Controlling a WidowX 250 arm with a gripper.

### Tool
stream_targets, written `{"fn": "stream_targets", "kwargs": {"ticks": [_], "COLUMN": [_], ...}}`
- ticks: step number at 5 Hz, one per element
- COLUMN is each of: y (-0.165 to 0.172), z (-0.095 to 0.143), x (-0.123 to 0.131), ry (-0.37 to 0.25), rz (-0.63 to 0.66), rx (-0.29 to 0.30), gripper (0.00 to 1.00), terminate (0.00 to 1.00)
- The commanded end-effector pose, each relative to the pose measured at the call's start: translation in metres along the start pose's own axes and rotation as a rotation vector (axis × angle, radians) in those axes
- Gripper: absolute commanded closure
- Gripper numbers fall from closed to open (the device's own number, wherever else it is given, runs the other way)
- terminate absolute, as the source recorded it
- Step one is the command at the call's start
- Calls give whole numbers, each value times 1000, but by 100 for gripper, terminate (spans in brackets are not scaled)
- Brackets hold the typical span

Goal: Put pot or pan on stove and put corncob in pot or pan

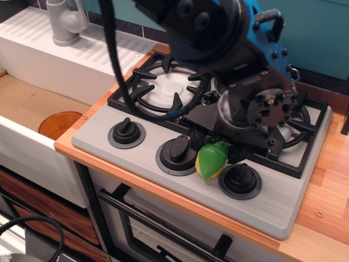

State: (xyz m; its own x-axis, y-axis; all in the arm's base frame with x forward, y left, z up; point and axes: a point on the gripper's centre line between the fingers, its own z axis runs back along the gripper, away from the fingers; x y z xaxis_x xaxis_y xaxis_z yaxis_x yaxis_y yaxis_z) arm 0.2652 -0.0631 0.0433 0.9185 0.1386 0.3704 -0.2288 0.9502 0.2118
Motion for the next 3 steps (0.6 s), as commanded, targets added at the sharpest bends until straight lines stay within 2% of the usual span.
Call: {"fn": "stream_targets", "kwargs": {"ticks": [1,2,3], "y": [0,-5,-15], "z": [63,81,82], "x": [36,54,75], "ry": [14,3,-6], "rz": [20,-4,3], "rx": [26,69,67], "gripper": [100,100,100], "terminate": [0,0,0]}}
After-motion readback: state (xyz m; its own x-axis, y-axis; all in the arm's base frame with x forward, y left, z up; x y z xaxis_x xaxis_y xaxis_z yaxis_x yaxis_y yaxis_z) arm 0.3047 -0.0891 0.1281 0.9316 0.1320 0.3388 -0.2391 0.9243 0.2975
